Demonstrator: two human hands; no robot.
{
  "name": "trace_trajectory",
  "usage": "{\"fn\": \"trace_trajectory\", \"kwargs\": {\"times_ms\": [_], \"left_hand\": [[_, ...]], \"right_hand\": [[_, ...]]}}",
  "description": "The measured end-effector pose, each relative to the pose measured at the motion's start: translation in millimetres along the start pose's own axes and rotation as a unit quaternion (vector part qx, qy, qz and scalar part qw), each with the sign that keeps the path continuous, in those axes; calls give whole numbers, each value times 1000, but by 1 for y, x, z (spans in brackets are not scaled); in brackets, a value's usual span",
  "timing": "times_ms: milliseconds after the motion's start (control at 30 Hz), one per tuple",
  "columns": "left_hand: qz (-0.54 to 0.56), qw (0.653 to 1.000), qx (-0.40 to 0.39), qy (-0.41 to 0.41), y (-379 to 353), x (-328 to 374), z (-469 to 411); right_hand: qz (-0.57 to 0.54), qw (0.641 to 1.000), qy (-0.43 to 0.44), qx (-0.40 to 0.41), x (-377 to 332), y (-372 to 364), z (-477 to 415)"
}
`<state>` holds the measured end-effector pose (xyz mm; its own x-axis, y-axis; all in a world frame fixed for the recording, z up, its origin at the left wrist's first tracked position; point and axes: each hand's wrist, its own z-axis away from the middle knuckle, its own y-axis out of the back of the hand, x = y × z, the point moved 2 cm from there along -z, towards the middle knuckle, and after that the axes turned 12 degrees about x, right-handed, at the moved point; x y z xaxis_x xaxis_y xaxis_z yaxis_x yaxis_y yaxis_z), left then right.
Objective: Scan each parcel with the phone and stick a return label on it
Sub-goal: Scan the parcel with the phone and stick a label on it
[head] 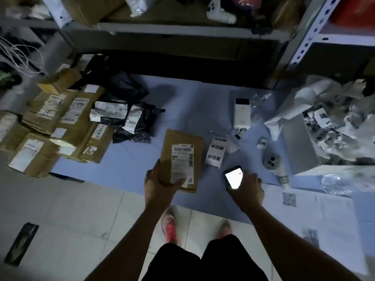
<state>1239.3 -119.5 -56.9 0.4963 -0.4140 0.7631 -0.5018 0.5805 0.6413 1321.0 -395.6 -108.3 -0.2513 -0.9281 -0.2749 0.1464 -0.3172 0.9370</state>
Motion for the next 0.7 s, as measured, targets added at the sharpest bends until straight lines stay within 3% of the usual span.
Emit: {"fn": "trace_trajectory", "kwargs": {"times_ms": [233,367,433,533,700], "left_hand": [[7,999,41,10,2,0,18],[0,998,65,14,5,-1,-1],[-20,998,58,3,7,3,-11],[-62,997,42,-34,12,9,-22],[-128,988,33,-77,19,13,-40]], "right_hand": [[-149,987,-44,31,-8,22,1],[-215,975,41,45,-42,56,2],[-191,975,117,8,-57,73,3],[-57,980,189,-34,-69,88,12],[19,979,203,-30,-75,98,24]]}}
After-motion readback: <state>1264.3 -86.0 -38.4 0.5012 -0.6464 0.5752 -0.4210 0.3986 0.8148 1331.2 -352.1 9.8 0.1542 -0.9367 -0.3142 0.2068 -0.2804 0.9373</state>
